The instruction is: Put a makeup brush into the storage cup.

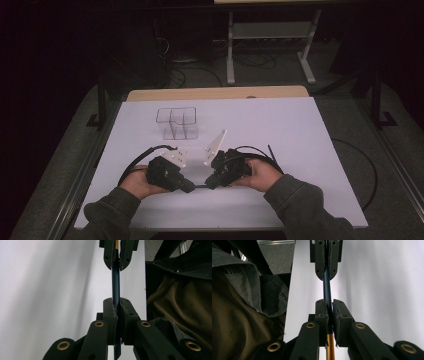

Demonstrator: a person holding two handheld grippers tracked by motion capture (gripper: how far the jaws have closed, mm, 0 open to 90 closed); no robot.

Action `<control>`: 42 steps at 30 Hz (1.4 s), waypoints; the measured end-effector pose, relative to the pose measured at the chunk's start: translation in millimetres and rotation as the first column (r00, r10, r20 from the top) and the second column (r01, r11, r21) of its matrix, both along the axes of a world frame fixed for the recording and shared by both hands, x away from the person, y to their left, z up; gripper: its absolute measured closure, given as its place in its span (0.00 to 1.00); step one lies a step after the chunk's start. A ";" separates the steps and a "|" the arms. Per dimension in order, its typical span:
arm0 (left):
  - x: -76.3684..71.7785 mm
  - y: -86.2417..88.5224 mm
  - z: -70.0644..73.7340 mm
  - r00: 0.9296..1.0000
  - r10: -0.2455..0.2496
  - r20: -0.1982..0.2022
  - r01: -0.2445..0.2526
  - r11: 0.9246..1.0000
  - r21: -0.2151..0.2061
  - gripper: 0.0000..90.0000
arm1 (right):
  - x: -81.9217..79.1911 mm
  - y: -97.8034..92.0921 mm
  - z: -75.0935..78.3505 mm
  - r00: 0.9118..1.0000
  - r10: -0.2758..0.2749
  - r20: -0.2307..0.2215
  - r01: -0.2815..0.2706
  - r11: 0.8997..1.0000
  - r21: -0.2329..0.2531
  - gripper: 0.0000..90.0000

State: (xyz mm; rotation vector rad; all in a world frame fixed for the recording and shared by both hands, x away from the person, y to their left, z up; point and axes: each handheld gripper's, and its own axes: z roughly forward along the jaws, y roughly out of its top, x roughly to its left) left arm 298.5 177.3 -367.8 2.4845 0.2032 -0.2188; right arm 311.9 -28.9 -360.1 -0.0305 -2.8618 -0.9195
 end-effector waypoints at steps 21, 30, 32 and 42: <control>-1.3 5.0 2.5 1.000 0.004 0.004 -0.004 1.000 -0.020 0.94 | 1.7 -4.4 -1.6 1.000 0.003 -0.006 -0.003 1.000 0.018 0.80; -0.8 7.7 3.5 1.000 0.005 0.011 -0.005 1.000 -0.028 0.94 | 3.3 -14.4 -1.6 1.000 -0.007 -0.002 0.008 0.999 0.037 0.76; -0.9 8.2 3.5 1.000 0.007 0.011 -0.006 1.000 -0.030 0.94 | 2.9 -16.5 -1.8 1.000 -0.016 -0.006 0.016 0.999 0.042 0.76; -0.5 10.6 4.8 1.000 0.005 0.021 -0.005 0.999 -0.031 0.94 | 3.1 -27.7 -4.5 0.999 -0.035 -0.008 0.036 0.998 0.050 0.74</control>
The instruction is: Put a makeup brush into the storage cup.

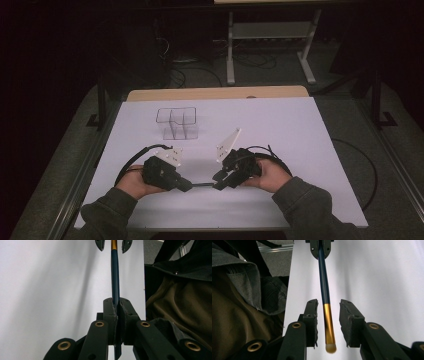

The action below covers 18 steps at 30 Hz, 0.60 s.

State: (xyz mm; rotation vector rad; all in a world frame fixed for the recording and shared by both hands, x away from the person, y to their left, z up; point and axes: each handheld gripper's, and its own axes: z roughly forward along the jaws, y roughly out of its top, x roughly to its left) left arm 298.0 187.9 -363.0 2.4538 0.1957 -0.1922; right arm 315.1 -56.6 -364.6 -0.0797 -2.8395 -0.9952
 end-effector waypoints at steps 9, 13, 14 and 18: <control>0.3 3.2 0.9 1.000 0.004 0.001 -0.004 1.000 -0.011 0.94 | 1.2 -7.2 -1.7 1.000 -0.018 -0.012 0.018 1.000 -0.004 0.75; 0.0 3.8 1.2 1.000 0.009 0.002 -0.009 1.000 -0.014 0.94 | 1.4 -8.5 -1.9 1.000 -0.021 -0.023 0.021 1.000 -0.003 0.80; 0.0 3.9 1.3 1.000 0.009 0.002 -0.009 1.000 -0.016 0.94 | 2.2 -8.7 -2.2 1.000 -0.013 -0.023 0.013 1.000 -0.001 0.84; 0.0 3.8 1.2 1.000 0.009 0.003 -0.009 1.000 -0.017 0.94 | 3.3 -9.2 -3.1 0.999 -0.005 -0.047 0.005 1.000 -0.006 0.89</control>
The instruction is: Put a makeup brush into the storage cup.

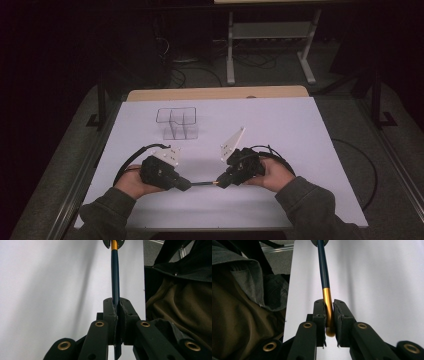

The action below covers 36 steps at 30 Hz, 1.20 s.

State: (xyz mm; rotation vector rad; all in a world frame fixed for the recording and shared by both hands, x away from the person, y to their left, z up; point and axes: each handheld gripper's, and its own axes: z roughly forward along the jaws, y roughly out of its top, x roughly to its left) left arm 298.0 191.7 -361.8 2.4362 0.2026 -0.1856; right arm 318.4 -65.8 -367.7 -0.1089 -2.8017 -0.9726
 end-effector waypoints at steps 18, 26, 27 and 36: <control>-0.2 -9.9 -7.6 1.000 -0.014 -0.002 0.014 0.998 0.054 0.94 | 4.2 -5.9 19.7 1.000 0.004 -0.014 -0.003 0.999 0.048 0.91; 0.3 -11.2 -8.8 1.000 -0.013 0.013 0.013 0.998 0.062 0.94 | 6.2 -5.8 26.0 1.000 -0.010 0.011 0.010 0.998 0.065 0.83; 0.5 -10.3 -8.0 1.000 -0.010 0.016 0.009 0.998 0.060 0.94 | 7.3 -7.0 26.0 1.000 -0.027 0.016 0.025 0.997 0.075 0.75; 5.1 1.8 -1.0 0.999 0.042 0.032 -0.042 0.999 -0.011 0.94 | 15.0 -27.9 18.2 0.991 -0.120 -0.066 0.129 0.980 0.152 0.62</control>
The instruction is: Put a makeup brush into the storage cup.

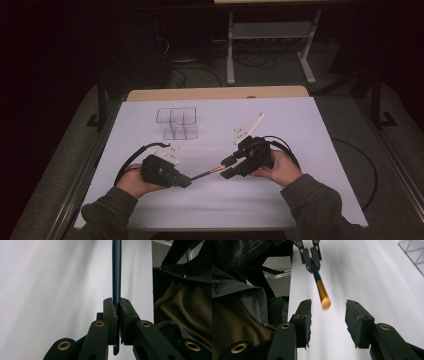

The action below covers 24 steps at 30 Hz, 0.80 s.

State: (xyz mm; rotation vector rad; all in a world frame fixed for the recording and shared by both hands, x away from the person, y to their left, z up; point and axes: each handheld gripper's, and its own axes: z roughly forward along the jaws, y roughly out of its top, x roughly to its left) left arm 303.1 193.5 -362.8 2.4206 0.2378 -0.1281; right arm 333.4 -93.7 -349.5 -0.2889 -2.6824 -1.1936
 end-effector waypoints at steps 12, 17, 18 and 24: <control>2.5 -11.0 -0.4 1.000 0.021 0.012 -0.021 1.000 -0.004 0.94 | 1.0 11.5 -4.0 0.999 -0.024 -0.027 0.026 0.996 0.088 0.84; 2.6 -18.2 0.3 1.000 0.016 0.020 -0.016 1.000 0.002 0.94 | 2.7 11.0 2.0 0.998 -0.046 -0.042 0.051 0.988 0.146 0.87; 2.3 -19.0 0.3 1.000 0.014 0.023 -0.014 1.000 0.003 0.94 | 2.8 10.7 3.2 0.998 -0.049 -0.050 0.056 0.986 0.154 0.87; 2.2 -13.3 3.5 0.999 0.048 0.025 -0.047 0.998 -0.030 0.94 | 5.3 5.2 4.4 0.996 -0.063 -0.060 0.072 0.984 0.163 0.70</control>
